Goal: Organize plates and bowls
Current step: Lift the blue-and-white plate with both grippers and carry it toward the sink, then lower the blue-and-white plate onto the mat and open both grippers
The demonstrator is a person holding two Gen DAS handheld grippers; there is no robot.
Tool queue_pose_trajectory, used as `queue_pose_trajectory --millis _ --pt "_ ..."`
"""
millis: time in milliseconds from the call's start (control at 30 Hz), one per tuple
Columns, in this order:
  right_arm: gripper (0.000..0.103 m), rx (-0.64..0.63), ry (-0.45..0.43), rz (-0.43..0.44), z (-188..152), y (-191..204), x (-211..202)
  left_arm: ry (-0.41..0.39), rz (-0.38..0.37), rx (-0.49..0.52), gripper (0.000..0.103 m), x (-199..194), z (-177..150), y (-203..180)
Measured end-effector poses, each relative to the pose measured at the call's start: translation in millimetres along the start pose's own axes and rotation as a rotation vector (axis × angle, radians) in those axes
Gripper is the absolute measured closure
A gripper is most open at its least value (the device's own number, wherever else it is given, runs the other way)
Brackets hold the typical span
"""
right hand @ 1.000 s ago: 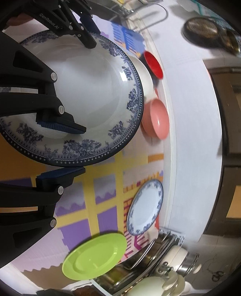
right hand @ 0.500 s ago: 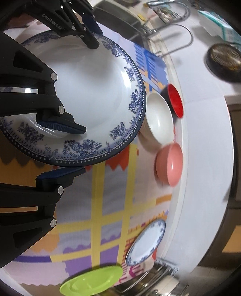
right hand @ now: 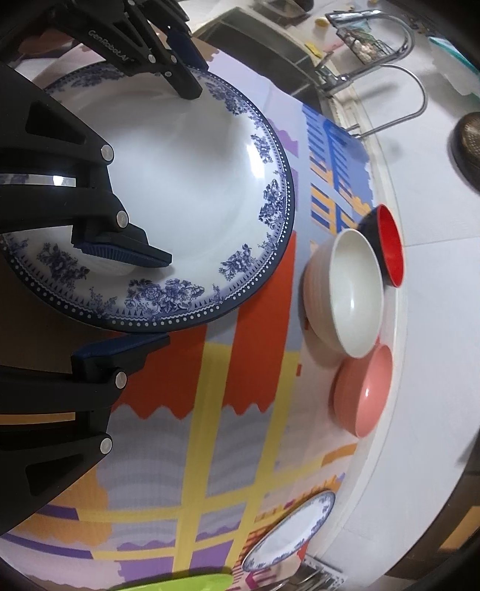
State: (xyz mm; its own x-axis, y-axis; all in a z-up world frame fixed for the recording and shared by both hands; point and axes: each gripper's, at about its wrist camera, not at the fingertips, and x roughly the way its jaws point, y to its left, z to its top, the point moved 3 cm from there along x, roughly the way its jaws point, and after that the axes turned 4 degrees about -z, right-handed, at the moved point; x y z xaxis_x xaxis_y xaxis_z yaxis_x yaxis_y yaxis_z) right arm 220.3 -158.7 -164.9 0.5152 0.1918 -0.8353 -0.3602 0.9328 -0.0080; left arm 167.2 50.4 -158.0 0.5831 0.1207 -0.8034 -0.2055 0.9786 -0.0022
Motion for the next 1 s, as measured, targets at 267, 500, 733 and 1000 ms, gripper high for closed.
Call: queue_pose_trajectory --millis 267,500,733,1000 --pt "0.066 -0.015 0.037 0.012 -1.7 3.3 11.9 0.025 0.011 -0.009 0.066 8.4 -4.6 1.9" --pt "0.066 -0.024 0.056 0.013 -3.3 3.6 16.1 0.042 0.009 -0.024 0.066 13.3 -7.9 1.9" --pt "0.064 -0.046 0.049 0.001 -4.1 6.5 14.6 0.058 0.005 -0.042 0.066 17.4 -11.8 2.7" --pt "0.053 -0.039 0.060 0.039 -4.3 6.2 16.4 0.022 0.035 -0.015 0.047 8.9 -8.5 -1.6"
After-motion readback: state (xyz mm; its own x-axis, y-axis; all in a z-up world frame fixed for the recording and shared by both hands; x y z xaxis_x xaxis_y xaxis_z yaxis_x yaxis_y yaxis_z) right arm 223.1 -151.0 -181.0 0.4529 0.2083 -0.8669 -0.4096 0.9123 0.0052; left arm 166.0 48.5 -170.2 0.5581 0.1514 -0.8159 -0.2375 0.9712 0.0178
